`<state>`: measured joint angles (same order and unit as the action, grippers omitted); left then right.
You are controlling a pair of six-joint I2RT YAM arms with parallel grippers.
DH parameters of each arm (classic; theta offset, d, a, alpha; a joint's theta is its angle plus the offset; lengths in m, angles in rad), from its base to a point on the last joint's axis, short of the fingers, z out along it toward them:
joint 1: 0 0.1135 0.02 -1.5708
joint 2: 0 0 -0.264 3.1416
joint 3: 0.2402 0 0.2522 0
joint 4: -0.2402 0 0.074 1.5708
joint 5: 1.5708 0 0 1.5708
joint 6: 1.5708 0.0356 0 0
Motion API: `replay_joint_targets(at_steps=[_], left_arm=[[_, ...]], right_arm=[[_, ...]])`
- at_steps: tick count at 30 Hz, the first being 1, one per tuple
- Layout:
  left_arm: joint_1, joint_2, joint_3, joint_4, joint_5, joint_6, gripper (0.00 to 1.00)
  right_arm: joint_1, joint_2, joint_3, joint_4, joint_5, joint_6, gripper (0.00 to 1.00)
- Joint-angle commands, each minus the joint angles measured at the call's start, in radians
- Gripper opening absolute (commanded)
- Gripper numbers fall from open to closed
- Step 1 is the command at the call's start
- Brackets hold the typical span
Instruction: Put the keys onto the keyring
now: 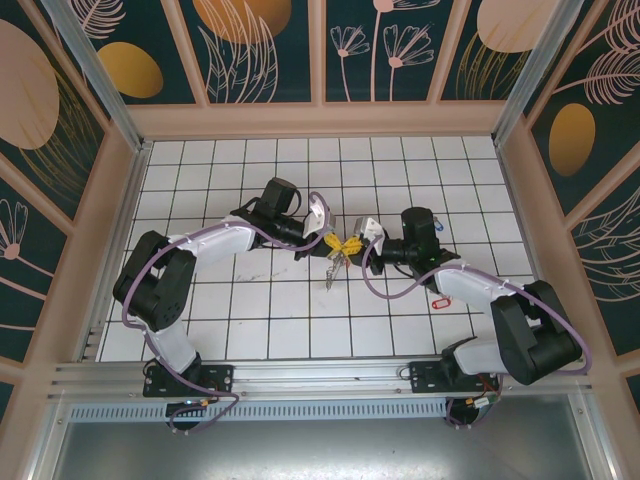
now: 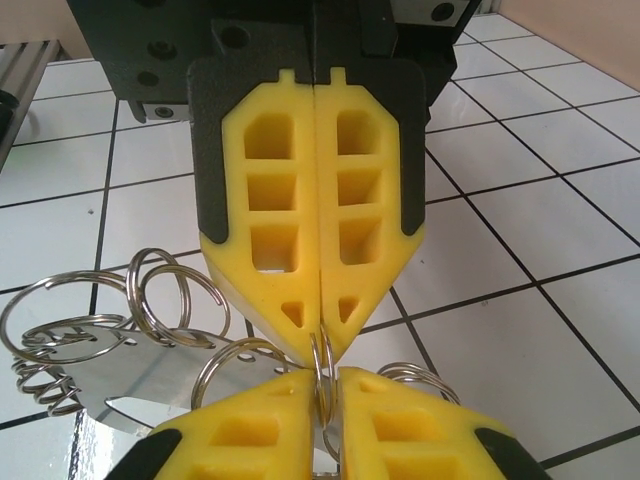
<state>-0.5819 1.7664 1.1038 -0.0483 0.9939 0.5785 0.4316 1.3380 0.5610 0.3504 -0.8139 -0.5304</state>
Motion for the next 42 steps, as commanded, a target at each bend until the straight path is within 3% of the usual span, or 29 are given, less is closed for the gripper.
replay_joint_targets(at_steps=[1,19,33,42], left_arm=[[-0.007,-0.025,0.016,-0.021,0.003,0.002,0.00],[-0.008,-0.030,0.037,-0.041,-0.011,0.001,0.00],[-0.010,-0.030,0.042,-0.048,-0.014,-0.001,0.00],[-0.010,-0.038,0.038,-0.026,-0.023,-0.008,0.00]], right_arm=[[0.007,-0.017,0.045,-0.037,0.006,-0.041,0.16],[0.024,-0.037,0.112,-0.200,0.055,-0.138,0.14],[0.027,-0.052,0.121,-0.220,0.048,-0.145,0.18],[0.027,-0.051,0.105,-0.203,0.074,-0.151,0.03]])
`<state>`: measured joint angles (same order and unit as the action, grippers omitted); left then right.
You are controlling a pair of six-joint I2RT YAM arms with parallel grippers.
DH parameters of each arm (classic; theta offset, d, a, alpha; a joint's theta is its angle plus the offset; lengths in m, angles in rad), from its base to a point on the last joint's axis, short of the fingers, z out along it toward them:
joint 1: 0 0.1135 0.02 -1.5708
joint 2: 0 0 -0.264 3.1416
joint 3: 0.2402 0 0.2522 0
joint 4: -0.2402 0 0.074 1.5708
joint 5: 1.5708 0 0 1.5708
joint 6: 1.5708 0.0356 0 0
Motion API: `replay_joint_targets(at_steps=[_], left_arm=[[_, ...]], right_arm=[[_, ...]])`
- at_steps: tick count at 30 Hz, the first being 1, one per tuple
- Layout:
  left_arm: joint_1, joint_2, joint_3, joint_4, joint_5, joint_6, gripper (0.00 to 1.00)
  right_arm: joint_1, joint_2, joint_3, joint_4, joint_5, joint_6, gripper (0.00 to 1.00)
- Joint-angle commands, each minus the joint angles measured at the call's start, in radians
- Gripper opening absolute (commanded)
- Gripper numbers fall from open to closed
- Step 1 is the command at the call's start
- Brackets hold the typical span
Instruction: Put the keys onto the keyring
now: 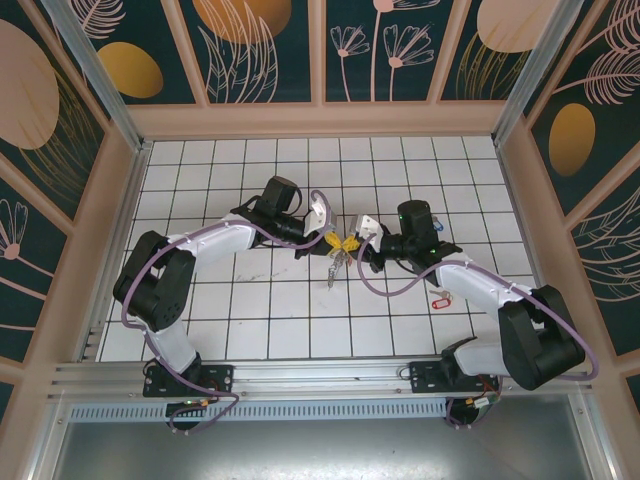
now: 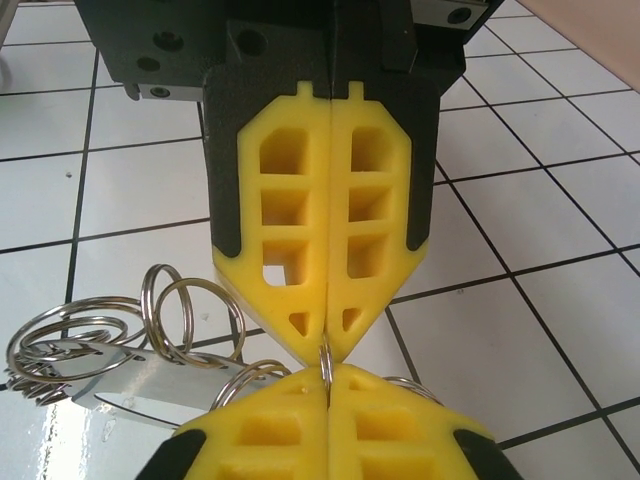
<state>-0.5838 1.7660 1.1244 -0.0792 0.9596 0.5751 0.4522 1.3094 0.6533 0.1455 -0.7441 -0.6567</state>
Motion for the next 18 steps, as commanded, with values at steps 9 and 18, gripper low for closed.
replay_joint_targets(at_steps=[9,18], left_arm=[[-0.007,-0.046,-0.036,0.068,-0.002,-0.032,0.17],[-0.007,-0.040,-0.052,0.107,-0.004,-0.054,0.22]], right_arm=[[-0.029,-0.049,-0.080,0.221,-0.096,0.082,0.00],[-0.047,-0.054,-0.138,0.352,-0.155,0.164,0.00]])
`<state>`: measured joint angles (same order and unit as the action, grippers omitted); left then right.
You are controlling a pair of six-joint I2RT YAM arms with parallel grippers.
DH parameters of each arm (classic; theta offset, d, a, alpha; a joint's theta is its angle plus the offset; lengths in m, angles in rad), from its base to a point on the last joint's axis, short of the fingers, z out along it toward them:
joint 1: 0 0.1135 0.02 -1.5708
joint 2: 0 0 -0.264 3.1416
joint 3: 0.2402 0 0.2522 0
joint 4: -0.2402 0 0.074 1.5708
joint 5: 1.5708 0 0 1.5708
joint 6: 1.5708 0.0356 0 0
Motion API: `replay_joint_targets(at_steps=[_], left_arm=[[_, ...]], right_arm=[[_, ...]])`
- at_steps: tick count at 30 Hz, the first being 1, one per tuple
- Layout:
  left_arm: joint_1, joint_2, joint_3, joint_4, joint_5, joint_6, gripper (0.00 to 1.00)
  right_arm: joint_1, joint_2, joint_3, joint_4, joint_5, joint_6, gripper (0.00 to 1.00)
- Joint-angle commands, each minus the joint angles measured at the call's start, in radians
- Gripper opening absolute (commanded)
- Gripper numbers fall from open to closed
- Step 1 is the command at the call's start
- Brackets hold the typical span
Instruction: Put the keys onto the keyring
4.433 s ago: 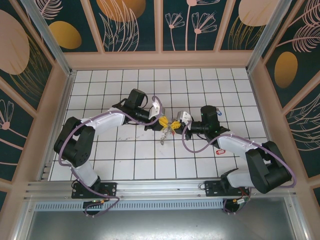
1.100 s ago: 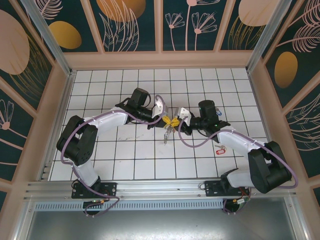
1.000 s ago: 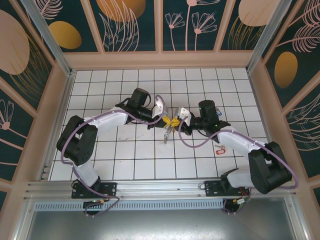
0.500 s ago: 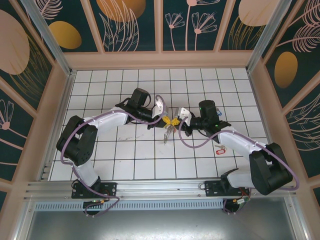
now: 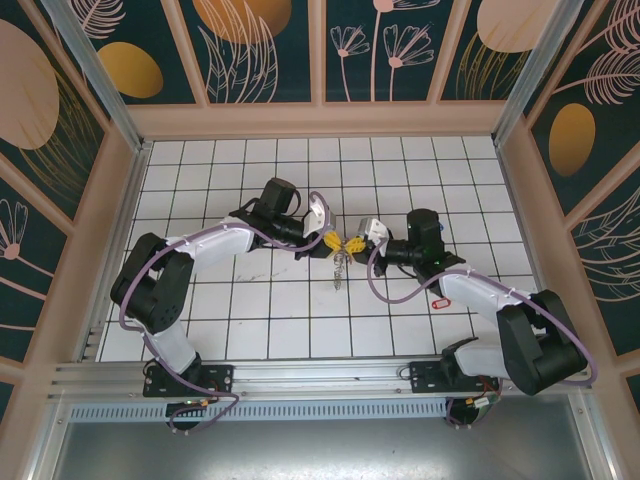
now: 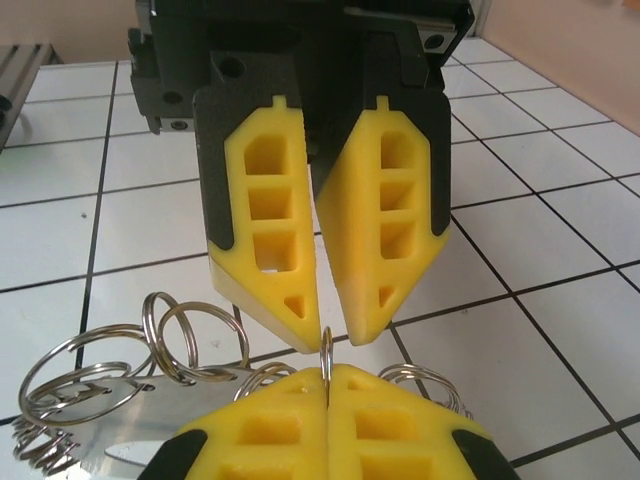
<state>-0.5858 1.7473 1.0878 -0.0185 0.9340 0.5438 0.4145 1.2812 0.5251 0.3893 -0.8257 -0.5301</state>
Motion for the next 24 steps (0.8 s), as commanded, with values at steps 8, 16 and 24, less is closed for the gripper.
replay_joint_targets(at_steps=[8,16,24], left_arm=[[-0.007,-0.009,-0.006,0.076,0.040,-0.042,0.23],[-0.006,-0.015,-0.008,0.106,0.074,-0.063,0.22],[-0.006,-0.008,-0.011,0.078,0.055,-0.050,0.18]], right_arm=[[-0.014,-0.019,-0.012,0.118,-0.092,0.042,0.00],[-0.014,-0.001,-0.010,0.118,-0.093,0.042,0.00],[-0.014,0.002,-0.007,0.138,-0.098,0.055,0.00]])
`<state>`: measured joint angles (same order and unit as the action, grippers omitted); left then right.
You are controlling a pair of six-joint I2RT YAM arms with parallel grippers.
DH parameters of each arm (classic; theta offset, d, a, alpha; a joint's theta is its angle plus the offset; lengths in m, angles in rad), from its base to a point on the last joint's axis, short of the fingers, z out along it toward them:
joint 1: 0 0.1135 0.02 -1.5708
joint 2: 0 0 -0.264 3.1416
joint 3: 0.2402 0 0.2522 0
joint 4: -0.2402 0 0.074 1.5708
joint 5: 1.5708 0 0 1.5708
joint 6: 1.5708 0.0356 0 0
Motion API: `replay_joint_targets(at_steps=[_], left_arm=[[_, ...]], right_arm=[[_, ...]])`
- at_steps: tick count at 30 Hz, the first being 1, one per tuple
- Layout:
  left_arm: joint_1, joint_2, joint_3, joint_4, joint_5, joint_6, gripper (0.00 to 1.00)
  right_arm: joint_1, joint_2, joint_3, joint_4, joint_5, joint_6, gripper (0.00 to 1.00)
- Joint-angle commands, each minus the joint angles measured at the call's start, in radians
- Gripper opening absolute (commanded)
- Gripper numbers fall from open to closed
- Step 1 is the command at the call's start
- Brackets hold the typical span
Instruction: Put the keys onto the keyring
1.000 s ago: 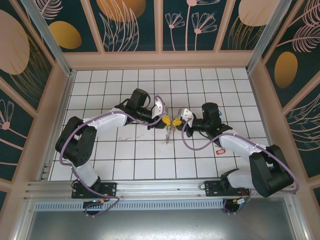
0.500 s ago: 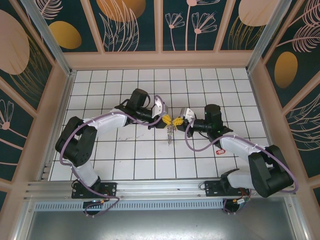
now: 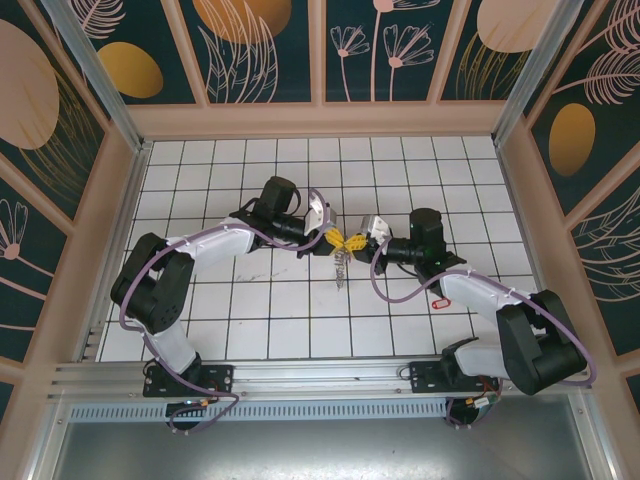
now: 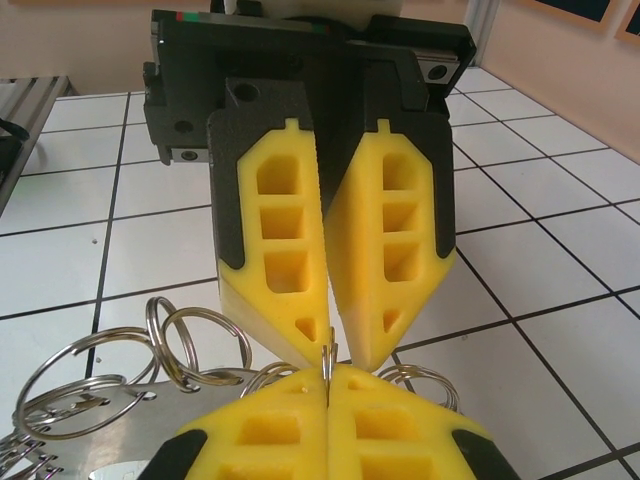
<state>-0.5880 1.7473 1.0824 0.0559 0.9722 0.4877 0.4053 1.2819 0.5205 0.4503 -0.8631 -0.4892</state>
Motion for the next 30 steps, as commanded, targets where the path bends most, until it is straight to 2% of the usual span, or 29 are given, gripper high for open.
replay_joint_targets(at_steps=[1,4,9,13,18,24,27,30], left_arm=[[-0.005,-0.009,-0.006,-0.002,0.012,0.011,0.18],[-0.004,-0.011,-0.008,-0.010,0.006,0.021,0.15],[-0.005,-0.010,-0.003,-0.003,0.008,0.022,0.00],[-0.004,-0.017,-0.007,0.006,-0.004,0.025,0.00],[-0.004,-0.049,-0.040,0.060,-0.050,0.010,0.00],[-0.004,-0.117,-0.092,0.149,-0.129,-0.014,0.00],[-0.004,-0.134,-0.099,0.163,-0.154,-0.023,0.00],[-0.005,-0.149,-0.104,0.168,-0.157,-0.024,0.00]], right_arm=[[-0.005,0.000,-0.004,0.081,-0.064,0.018,0.00],[-0.005,0.002,-0.004,0.083,-0.065,0.023,0.00],[-0.005,0.004,-0.004,0.078,-0.056,0.022,0.00],[-0.005,0.001,-0.001,0.047,-0.033,0.011,0.00],[-0.006,-0.043,-0.005,-0.013,0.021,0.005,0.18],[-0.049,-0.176,-0.054,0.031,0.126,0.141,0.25],[-0.070,-0.237,-0.084,0.060,0.319,0.302,0.26],[-0.125,-0.280,-0.061,-0.052,0.645,0.571,0.26]])
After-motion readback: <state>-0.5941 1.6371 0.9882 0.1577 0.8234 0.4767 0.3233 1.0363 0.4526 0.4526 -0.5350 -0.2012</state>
